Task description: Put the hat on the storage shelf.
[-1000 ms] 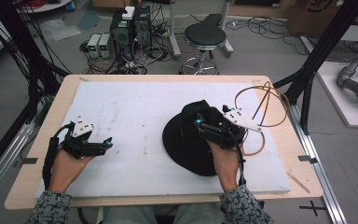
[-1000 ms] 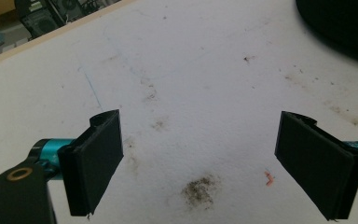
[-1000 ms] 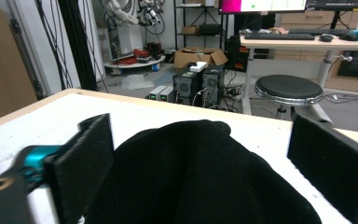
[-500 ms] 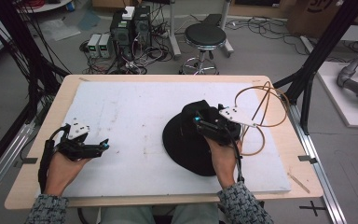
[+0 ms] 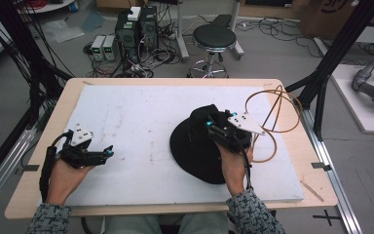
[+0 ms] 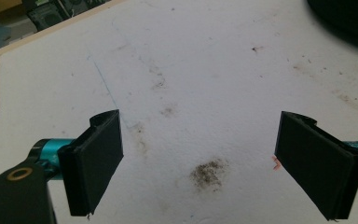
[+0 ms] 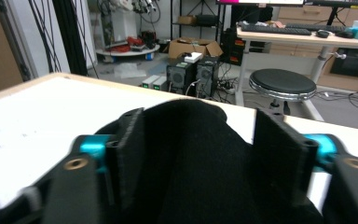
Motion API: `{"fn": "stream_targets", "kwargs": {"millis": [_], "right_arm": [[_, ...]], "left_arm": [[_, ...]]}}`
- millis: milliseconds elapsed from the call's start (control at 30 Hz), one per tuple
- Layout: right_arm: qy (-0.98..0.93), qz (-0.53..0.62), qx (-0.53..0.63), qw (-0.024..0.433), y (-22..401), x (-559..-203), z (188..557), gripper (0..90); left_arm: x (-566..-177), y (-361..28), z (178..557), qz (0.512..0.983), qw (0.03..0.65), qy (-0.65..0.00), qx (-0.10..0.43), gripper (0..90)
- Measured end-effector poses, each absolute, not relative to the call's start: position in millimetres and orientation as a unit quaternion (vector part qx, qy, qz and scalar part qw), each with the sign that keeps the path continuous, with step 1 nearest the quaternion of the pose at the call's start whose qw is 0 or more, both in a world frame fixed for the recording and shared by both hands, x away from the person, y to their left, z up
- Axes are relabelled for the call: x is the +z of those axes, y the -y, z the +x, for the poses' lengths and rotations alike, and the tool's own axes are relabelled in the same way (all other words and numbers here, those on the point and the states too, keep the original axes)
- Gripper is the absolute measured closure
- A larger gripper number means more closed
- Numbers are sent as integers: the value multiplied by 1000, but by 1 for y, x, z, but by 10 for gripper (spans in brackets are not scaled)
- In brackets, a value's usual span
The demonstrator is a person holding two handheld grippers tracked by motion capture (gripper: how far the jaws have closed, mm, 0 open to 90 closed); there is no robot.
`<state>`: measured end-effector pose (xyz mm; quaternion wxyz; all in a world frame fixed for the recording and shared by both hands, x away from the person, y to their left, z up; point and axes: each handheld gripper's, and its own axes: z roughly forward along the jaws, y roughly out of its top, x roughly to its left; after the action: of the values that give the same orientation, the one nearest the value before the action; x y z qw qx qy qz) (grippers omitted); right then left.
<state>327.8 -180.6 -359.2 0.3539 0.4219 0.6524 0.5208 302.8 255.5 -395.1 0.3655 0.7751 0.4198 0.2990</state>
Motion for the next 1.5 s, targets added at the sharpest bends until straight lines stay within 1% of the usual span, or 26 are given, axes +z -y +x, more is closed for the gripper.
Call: {"fn": "stream_targets", "kwargs": {"millis": [333, 367, 433, 467, 533, 567, 600, 767, 1000, 1500], "right_arm": [[-662, 411, 510, 364, 181, -360, 326, 577], [-662, 411, 510, 364, 181, -360, 326, 577], [-662, 408, 511, 367, 180, -360, 325, 618], [-662, 408, 511, 367, 180, -360, 325, 618], [-662, 402, 512, 372, 180, -360, 324, 670], [-662, 402, 512, 372, 180, -360, 324, 670], [-663, 398, 512, 374, 179, -360, 324, 705], [-663, 392, 516, 375, 178, -360, 322, 777], [-662, 387, 524, 370, 177, -358, 320, 818], [-654, 377, 547, 362, 177, -348, 315, 831]], "left_arm": [[-396, -256, 304, 775, 366, -421, 298, 154], [-396, -256, 304, 775, 366, -421, 298, 154], [-396, -256, 304, 775, 366, -421, 297, 154], [-396, -256, 304, 775, 366, -421, 297, 154], [-396, -256, 304, 774, 368, -421, 297, 154], [-396, -256, 304, 774, 368, -421, 298, 154], [-396, -256, 304, 774, 368, -420, 298, 154], [-397, -256, 304, 774, 367, -422, 297, 154], [-397, -257, 305, 773, 366, -423, 298, 154], [-397, -256, 305, 774, 364, -421, 301, 154]]}}
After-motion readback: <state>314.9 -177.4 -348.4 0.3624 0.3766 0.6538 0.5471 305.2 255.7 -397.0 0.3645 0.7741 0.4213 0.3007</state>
